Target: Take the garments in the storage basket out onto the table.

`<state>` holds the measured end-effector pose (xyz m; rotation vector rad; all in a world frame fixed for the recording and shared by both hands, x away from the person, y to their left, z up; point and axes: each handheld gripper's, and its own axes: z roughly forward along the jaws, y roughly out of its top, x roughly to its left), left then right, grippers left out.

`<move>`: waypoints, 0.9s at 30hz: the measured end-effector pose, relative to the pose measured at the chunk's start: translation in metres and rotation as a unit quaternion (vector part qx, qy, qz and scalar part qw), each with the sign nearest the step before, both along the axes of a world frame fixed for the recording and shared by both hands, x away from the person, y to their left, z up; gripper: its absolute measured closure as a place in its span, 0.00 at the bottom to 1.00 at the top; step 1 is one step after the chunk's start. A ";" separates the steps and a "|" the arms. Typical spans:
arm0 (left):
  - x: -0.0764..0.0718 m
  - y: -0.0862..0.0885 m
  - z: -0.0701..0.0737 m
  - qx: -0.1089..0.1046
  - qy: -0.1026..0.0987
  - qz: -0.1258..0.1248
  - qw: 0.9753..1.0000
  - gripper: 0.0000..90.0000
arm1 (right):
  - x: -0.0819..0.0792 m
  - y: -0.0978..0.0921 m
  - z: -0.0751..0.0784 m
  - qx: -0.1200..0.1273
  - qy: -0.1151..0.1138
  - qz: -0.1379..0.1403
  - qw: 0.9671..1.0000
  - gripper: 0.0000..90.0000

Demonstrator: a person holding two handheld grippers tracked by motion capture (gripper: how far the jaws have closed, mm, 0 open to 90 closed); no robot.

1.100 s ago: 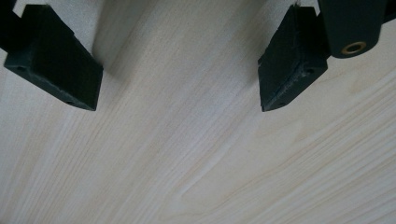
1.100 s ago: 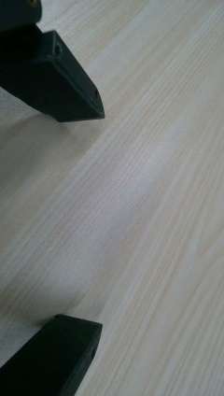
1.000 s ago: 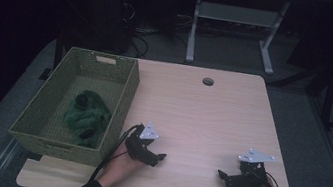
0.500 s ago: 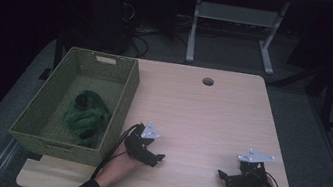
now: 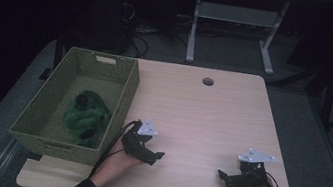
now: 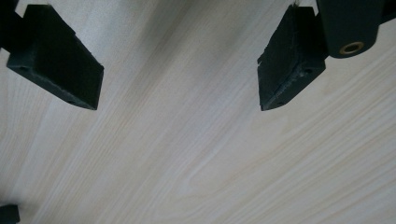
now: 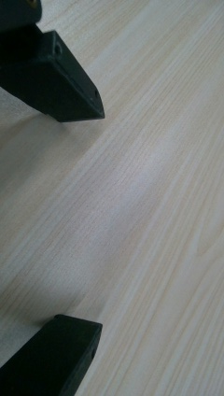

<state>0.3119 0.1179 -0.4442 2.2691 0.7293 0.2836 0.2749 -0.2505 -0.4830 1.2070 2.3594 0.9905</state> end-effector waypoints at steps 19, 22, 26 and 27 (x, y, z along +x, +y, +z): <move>0.001 0.003 0.030 -0.024 0.006 -0.018 1.000 0.16 | 0.000 0.000 0.000 0.000 0.001 -0.001 1.000 0.01; 0.001 0.003 0.034 -0.024 0.007 -0.023 0.999 0.15 | 0.000 0.000 0.000 0.001 0.003 -0.002 1.000 0.01; 0.002 0.002 0.040 -0.023 0.010 -0.025 0.999 0.16 | -0.001 0.001 0.000 0.001 0.003 -0.005 1.000 0.01; 0.002 0.002 0.041 -0.023 0.011 -0.025 0.999 0.16 | -0.001 0.001 0.000 0.001 0.003 -0.006 1.000 0.01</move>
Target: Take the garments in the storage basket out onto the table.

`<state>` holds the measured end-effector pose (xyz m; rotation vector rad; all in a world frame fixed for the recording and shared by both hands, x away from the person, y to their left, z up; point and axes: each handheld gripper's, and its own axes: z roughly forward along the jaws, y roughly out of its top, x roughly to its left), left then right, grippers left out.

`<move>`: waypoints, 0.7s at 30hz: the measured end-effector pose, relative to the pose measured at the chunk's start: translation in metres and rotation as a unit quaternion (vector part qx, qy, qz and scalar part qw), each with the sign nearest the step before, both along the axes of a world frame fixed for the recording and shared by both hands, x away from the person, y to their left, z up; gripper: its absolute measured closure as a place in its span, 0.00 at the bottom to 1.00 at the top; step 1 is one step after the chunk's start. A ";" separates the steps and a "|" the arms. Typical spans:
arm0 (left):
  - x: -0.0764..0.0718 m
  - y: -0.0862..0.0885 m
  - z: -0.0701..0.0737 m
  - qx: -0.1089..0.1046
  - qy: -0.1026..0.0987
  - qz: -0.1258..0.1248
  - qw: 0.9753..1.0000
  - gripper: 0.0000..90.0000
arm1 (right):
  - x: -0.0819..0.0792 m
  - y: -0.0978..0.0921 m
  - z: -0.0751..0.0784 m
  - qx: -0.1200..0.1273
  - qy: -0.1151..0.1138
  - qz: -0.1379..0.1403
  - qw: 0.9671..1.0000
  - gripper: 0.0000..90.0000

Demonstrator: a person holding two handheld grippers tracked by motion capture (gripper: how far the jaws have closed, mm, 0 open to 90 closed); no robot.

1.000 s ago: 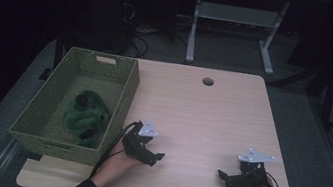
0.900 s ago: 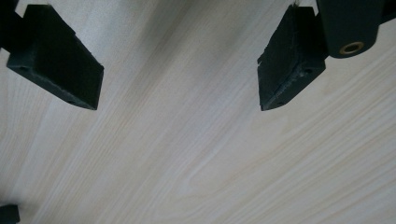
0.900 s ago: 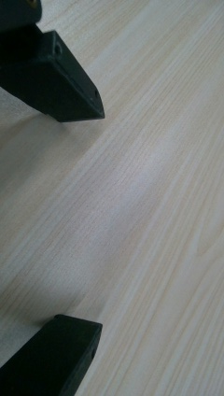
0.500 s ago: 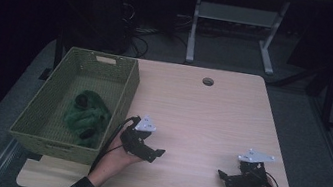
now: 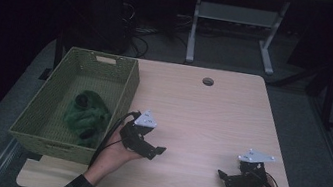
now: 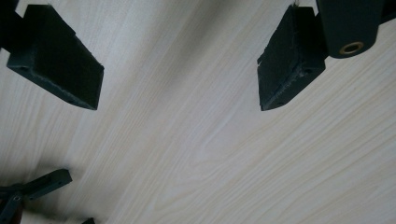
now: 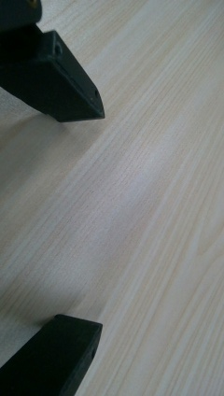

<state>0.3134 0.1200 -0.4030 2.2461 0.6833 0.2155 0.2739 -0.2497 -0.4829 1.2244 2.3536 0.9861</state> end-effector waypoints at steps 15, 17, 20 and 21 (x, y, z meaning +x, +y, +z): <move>0.003 0.003 0.023 -0.003 0.000 -0.009 1.000 0.16 | -0.001 0.000 0.000 0.000 -0.002 -0.004 1.000 0.01; 0.005 0.007 0.027 -0.006 -0.004 -0.007 1.000 0.16 | 0.000 0.000 0.000 -0.001 -0.003 -0.004 1.000 0.01; 0.007 0.010 0.032 -0.004 -0.004 -0.007 1.000 0.16 | 0.000 0.000 0.000 -0.001 -0.004 -0.003 1.000 0.01; 0.007 0.012 0.034 -0.004 -0.005 -0.008 1.000 0.16 | 0.000 0.000 0.000 -0.001 -0.004 -0.003 1.000 0.01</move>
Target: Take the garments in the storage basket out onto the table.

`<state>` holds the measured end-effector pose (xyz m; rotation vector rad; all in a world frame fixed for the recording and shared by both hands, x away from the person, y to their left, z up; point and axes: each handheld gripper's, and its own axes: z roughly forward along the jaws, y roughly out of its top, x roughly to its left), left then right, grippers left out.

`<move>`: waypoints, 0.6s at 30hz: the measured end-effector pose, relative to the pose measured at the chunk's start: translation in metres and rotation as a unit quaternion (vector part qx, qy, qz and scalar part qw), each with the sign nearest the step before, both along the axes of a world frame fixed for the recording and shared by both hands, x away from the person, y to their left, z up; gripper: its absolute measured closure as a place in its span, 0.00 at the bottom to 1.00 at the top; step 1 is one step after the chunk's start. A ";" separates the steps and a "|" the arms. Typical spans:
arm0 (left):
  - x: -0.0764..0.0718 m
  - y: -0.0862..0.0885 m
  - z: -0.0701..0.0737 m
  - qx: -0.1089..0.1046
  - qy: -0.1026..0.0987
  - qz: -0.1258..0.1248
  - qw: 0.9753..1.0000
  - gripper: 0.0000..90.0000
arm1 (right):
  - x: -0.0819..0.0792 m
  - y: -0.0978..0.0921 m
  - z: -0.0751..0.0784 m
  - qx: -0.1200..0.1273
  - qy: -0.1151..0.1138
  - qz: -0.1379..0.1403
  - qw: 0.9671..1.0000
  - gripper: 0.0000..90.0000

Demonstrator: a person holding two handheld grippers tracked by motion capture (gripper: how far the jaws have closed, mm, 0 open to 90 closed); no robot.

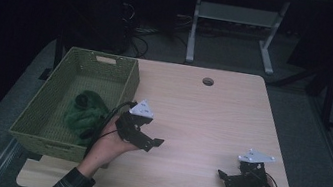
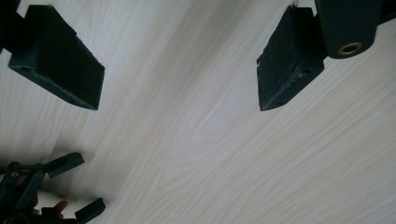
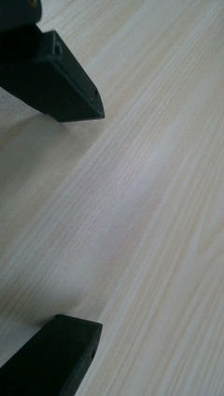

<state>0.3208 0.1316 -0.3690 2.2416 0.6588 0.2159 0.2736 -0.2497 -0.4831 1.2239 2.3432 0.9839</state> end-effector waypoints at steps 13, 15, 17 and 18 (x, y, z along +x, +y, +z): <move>0.007 0.025 0.024 -0.007 -0.014 0.012 1.000 0.16 | 0.000 0.000 0.000 0.000 0.000 0.000 1.000 0.01; 0.007 0.030 0.026 -0.009 -0.013 0.015 1.000 0.16 | 0.000 0.000 0.000 0.000 0.000 0.000 1.000 0.01; 0.007 0.034 0.028 -0.006 -0.011 0.016 1.000 0.16 | 0.000 0.000 0.000 0.000 0.000 0.000 1.000 0.01; 0.008 0.038 0.029 -0.008 -0.010 0.020 1.000 0.16 | 0.000 0.000 0.000 0.000 0.000 0.000 1.000 0.01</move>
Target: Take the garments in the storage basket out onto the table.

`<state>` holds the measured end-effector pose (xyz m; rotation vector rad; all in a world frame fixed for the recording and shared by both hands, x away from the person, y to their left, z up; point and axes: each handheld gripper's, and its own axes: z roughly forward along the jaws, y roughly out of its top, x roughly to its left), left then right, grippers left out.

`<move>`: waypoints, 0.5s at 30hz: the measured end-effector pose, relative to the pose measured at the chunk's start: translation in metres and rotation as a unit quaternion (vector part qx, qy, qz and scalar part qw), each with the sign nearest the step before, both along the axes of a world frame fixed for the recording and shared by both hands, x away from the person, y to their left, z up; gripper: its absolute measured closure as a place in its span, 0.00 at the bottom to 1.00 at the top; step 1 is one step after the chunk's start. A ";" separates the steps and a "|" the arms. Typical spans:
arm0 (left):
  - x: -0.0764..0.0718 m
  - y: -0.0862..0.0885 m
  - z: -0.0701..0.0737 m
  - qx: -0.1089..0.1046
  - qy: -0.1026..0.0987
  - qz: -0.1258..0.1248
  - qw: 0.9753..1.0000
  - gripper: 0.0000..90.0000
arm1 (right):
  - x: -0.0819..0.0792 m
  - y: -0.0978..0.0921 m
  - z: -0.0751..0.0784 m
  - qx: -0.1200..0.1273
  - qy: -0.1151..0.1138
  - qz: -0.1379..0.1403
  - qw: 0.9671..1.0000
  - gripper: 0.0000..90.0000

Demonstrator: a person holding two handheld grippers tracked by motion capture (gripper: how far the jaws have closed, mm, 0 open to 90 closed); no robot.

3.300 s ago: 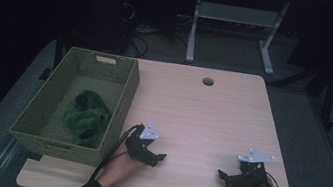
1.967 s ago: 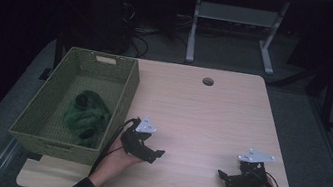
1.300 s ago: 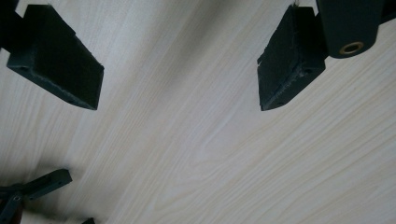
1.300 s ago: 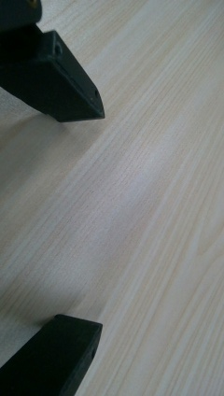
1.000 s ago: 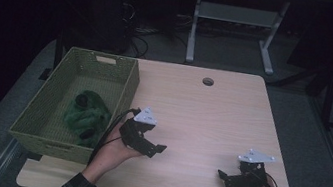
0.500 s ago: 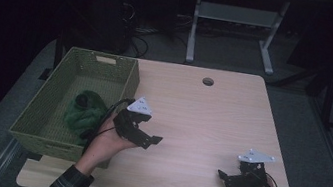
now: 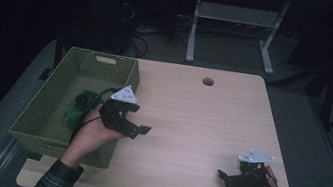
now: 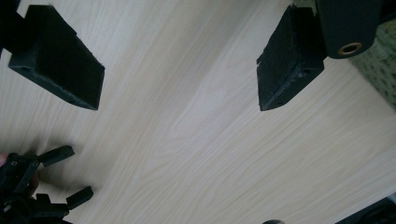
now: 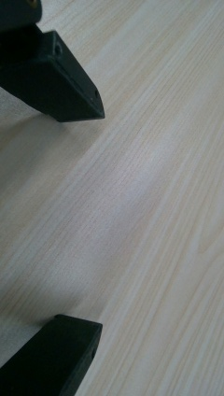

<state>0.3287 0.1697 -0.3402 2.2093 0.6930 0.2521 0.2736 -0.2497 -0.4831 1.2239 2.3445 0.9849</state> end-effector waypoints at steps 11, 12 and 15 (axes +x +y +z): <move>0.000 0.022 0.009 -0.004 -0.002 0.013 1.000 0.16 | 0.001 0.000 0.000 -0.002 0.000 -0.001 1.000 0.01; 0.000 0.025 0.010 -0.002 -0.002 0.015 1.000 0.16 | 0.001 0.000 0.000 -0.002 0.000 -0.001 1.000 0.01; 0.000 0.034 0.013 -0.004 -0.003 0.023 1.000 0.16 | 0.001 0.000 0.000 -0.002 0.000 -0.001 1.000 0.01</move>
